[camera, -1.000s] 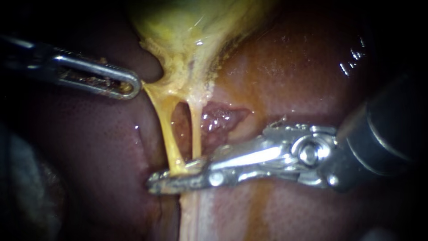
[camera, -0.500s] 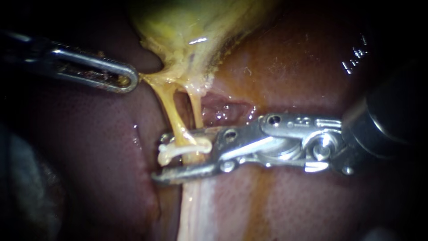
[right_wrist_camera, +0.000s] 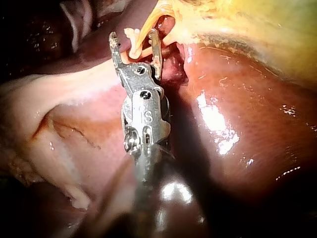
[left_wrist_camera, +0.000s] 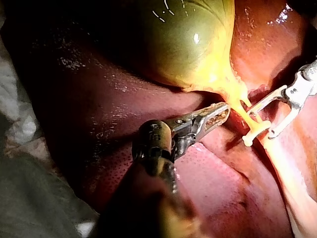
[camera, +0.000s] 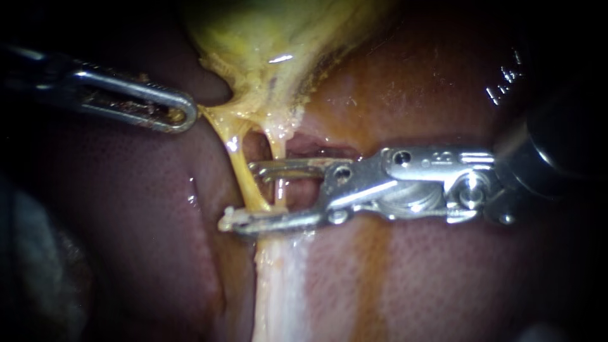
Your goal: Going back first clip left tube
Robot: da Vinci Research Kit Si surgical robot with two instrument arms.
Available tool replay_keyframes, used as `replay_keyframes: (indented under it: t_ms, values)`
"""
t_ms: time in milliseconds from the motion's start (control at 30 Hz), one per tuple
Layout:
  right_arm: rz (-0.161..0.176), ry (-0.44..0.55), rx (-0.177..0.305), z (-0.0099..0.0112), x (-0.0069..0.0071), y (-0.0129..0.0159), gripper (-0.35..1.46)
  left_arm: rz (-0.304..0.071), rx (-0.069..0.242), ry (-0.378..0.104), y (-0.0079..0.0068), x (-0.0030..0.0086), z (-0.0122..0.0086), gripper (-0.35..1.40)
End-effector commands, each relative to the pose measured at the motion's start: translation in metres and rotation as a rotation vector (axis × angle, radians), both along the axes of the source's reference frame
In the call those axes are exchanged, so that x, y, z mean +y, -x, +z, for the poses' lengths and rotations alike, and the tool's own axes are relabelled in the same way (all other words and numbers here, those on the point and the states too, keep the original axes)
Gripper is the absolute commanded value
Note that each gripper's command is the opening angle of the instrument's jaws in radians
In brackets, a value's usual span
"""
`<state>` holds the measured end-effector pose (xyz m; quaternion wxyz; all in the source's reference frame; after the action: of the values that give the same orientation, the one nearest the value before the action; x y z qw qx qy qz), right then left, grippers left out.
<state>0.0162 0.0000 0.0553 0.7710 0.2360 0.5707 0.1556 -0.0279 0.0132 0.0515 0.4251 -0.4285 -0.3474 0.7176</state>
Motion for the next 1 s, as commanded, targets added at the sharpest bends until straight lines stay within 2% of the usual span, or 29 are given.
replay_keyframes:
  t_ms: [33, 200, 433, 633, 1000]
  values:
    - [-0.002, 0.010, 0.003, -0.0003, -0.0001, 0.0006, 0.50, 0.001, -0.001, 0.000, 0.0000, 0.0000, 0.0000, -0.35]
    - [-0.018, 0.077, 0.021, -0.0016, -0.0005, 0.0042, 0.50, 0.001, -0.001, 0.000, 0.0000, 0.0000, 0.0001, -0.35]
    - [-0.016, 0.123, 0.029, -0.0036, 0.0011, 0.0085, 0.50, 0.001, -0.001, 0.000, 0.0000, -0.0001, 0.0001, -0.35]
    - [-0.016, 0.147, 0.034, -0.0047, 0.0022, 0.0105, 0.50, 0.001, -0.001, 0.000, 0.0000, -0.0001, 0.0001, -0.35]
    - [-0.031, 0.164, 0.038, -0.0047, 0.0021, 0.0126, 0.50, 0.001, -0.001, 0.002, 0.0001, -0.0001, 0.0005, -0.35]
